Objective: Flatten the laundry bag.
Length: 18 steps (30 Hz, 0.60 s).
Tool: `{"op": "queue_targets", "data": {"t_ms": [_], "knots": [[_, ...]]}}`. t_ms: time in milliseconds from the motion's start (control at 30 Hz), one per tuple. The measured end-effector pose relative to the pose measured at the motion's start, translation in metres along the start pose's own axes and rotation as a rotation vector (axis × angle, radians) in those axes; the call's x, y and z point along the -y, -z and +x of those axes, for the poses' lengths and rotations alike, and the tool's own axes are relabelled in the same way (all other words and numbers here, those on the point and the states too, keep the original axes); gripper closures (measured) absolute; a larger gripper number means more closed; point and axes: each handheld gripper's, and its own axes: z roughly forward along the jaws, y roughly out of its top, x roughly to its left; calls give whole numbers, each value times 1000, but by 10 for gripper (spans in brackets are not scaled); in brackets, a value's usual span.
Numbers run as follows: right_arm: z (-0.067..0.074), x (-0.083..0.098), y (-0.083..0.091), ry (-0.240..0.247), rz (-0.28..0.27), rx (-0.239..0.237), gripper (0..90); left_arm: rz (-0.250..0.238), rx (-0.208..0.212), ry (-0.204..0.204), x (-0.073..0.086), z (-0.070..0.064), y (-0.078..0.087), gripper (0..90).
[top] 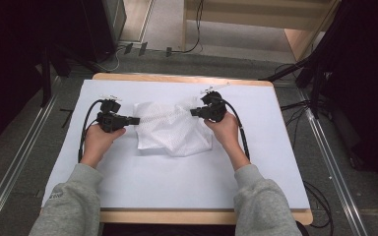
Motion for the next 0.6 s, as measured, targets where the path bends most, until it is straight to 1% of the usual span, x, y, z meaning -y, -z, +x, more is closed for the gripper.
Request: {"op": "queue_targets", "data": {"t_ms": [67,100,167,200,267,333,400,467,533,600], "knots": [[3,0,11,14,-28,-10,862,-24,-2,-14,-1,-5,9,882],[6,1,17,18,-39,-12,861,-35,-2,-27,0,-7,14,882],[12,4,27,37,-54,-16,860,-51,-2,-39,1,-11,21,879],[14,7,32,43,-60,-18,859,-57,2,-45,2,-13,24,878],[19,12,42,55,-74,-24,857,-66,-6,-69,5,-18,29,877],[24,20,51,60,-86,-37,857,-81,-2,-80,9,-23,34,875],[28,28,59,66,-101,-47,858,-83,7,-88,13,-27,38,875],[32,36,66,62,-106,-61,859,-83,15,-99,17,-31,42,875],[36,44,72,67,-105,-64,860,-92,16,-107,22,-36,45,875],[41,53,77,78,-108,-66,861,-88,30,-109,28,-40,47,872]]}}
